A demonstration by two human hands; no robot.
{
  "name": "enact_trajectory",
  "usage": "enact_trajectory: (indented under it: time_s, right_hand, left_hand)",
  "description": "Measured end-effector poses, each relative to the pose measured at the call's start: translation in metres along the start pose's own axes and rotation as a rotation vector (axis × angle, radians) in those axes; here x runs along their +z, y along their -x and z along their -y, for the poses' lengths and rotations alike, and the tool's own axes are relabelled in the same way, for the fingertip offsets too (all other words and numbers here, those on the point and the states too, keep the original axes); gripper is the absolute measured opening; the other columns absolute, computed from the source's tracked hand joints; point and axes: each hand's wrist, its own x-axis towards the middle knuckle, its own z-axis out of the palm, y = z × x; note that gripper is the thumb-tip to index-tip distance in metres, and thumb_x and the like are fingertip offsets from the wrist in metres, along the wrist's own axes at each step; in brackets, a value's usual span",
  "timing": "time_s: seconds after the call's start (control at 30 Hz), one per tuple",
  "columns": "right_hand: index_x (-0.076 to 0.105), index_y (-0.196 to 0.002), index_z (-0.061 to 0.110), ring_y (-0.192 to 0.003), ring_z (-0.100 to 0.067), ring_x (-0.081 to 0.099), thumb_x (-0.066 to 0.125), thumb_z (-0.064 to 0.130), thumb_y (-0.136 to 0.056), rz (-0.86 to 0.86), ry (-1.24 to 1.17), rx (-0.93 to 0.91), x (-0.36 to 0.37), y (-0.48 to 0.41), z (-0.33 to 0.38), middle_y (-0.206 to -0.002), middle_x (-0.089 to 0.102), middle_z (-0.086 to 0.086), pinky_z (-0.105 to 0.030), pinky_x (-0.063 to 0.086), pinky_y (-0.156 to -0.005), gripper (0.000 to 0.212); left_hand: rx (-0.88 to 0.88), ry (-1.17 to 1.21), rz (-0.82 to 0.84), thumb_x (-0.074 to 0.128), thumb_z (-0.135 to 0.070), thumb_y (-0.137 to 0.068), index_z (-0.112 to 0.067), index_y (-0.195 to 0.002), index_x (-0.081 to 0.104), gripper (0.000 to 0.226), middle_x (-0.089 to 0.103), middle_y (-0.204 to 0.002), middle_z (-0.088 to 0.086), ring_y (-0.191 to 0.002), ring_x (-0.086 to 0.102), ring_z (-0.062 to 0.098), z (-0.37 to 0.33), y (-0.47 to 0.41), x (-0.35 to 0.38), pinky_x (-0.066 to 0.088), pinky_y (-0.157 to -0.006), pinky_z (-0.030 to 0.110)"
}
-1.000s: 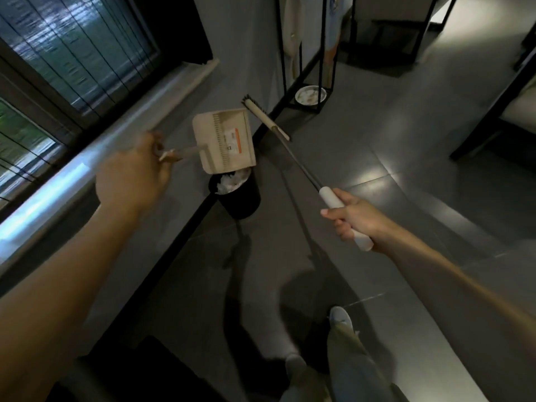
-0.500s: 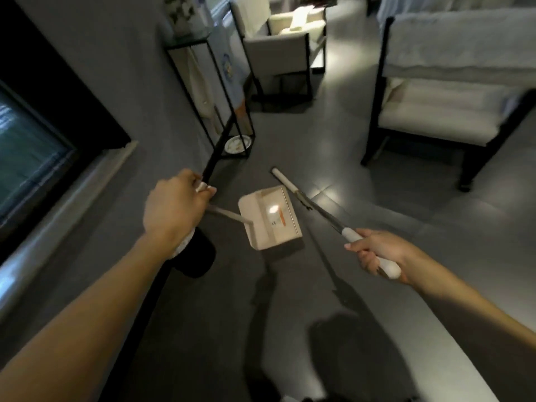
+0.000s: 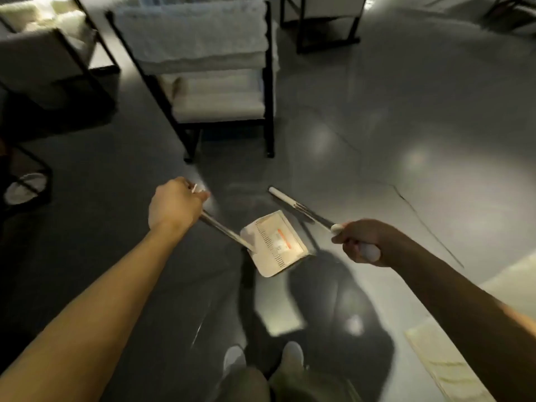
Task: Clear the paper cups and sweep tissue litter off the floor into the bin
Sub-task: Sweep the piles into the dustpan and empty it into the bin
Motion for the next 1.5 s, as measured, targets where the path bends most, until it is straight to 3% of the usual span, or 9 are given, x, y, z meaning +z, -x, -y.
enact_trajectory:
  time_s: [0.2, 0.33, 0.53, 0.63, 0.73, 0.8, 0.9, 1.17, 1.5]
  right_hand:
    - [0.047, -0.069, 0.006, -0.023, -0.003, 0.039, 0.054, -0.002, -0.089, -0.226, 0.063, 0.008, -0.123, -0.020, 0.043, -0.057, 0.043, -0.005, -0.011, 0.029, -0.027, 0.022]
    - [0.046, -0.070, 0.006, -0.024, -0.003, 0.038, 0.054, -0.002, -0.089, -0.311, -0.056, -0.011, -0.200, -0.051, 0.093, -0.060, 0.042, -0.004, -0.011, 0.029, -0.027, 0.022]
    - [0.050, -0.074, 0.005, -0.033, -0.009, 0.043, 0.056, -0.001, -0.089, -0.452, -0.045, -0.062, -0.299, -0.105, 0.173, -0.059, 0.046, -0.006, -0.012, 0.032, -0.031, 0.017]
    - [0.053, -0.097, 0.001, -0.038, -0.013, 0.040, 0.053, 0.000, -0.093, -0.462, -0.065, -0.102, -0.347, -0.126, 0.195, -0.057, 0.046, -0.007, -0.017, 0.035, -0.035, 0.004]
    - [0.043, -0.137, 0.014, -0.036, -0.012, 0.038, 0.053, -0.001, -0.094, -0.468, -0.196, -0.133, -0.409, -0.153, 0.226, -0.059, 0.049, -0.006, -0.017, 0.034, -0.035, 0.047]
    - [0.036, -0.145, 0.013, -0.039, -0.012, 0.039, 0.054, 0.000, -0.094, -0.480, -0.228, -0.152, -0.452, -0.176, 0.261, -0.060, 0.051, -0.006, -0.017, 0.034, -0.035, 0.056]
    - [0.038, -0.144, 0.012, -0.045, -0.013, 0.041, 0.053, -0.001, -0.094, -0.454, -0.202, -0.190, -0.518, -0.219, 0.324, -0.065, 0.052, -0.005, -0.019, 0.037, -0.037, 0.054]
    - [0.045, -0.138, 0.008, -0.047, -0.012, 0.045, 0.053, 0.000, -0.093, -0.375, -0.224, -0.190, -0.696, -0.348, 0.518, -0.068, 0.050, -0.011, -0.019, 0.041, -0.038, 0.046]
    - [0.051, -0.124, -0.001, -0.042, -0.011, 0.041, 0.050, -0.004, -0.092, -0.376, -0.203, -0.215, -0.864, -0.512, 0.772, -0.060, 0.045, -0.008, -0.017, 0.037, -0.032, 0.032]
  left_hand:
    - [0.136, 0.120, 0.100, 0.064, -0.041, -0.082, -0.014, -0.085, 0.067, 0.027, 0.068, -0.080, 0.006, -0.077, 0.063, 0.025, -0.153, -0.055, 0.081, 0.053, -0.071, 0.035]
    - [0.256, 0.102, 0.151, 0.065, -0.041, -0.080, -0.016, -0.083, 0.068, 0.026, 0.070, -0.083, 0.009, -0.084, 0.064, 0.028, -0.258, -0.103, 0.128, 0.053, -0.075, 0.037]
    - [0.379, 0.081, 0.230, 0.063, -0.040, -0.083, -0.015, -0.074, 0.061, 0.026, 0.063, -0.077, 0.005, -0.078, 0.061, 0.027, -0.411, -0.193, 0.185, 0.044, -0.064, 0.030]
    - [0.423, 0.096, 0.272, 0.064, -0.039, -0.084, -0.019, -0.067, 0.056, 0.028, 0.061, -0.075, 0.005, -0.078, 0.060, 0.026, -0.492, -0.237, 0.212, 0.048, -0.067, 0.031]
    - [0.480, 0.060, 0.278, 0.063, -0.041, -0.082, -0.021, -0.066, 0.055, 0.027, 0.064, -0.081, 0.007, -0.082, 0.062, 0.029, -0.568, -0.282, 0.244, 0.053, -0.072, 0.035]
    - [0.519, 0.041, 0.264, 0.062, -0.037, -0.082, -0.015, -0.070, 0.061, 0.025, 0.064, -0.080, 0.009, -0.081, 0.062, 0.031, -0.617, -0.312, 0.268, 0.052, -0.070, 0.034]
    - [0.537, 0.003, 0.226, 0.062, -0.037, -0.082, -0.010, -0.078, 0.065, 0.027, 0.066, -0.084, 0.012, -0.084, 0.062, 0.033, -0.690, -0.362, 0.305, 0.051, -0.070, 0.035]
    - [0.480, -0.002, 0.174, 0.060, -0.038, -0.085, -0.012, -0.069, 0.057, 0.032, 0.059, -0.077, 0.010, -0.085, 0.061, 0.034, -0.892, -0.516, 0.379, 0.039, -0.065, 0.030]
    - [0.366, 0.162, 0.123, 0.065, -0.037, -0.083, -0.010, -0.073, 0.063, 0.029, 0.069, -0.085, 0.013, -0.087, 0.063, 0.031, -1.096, -0.728, 0.453, 0.052, -0.080, 0.039]
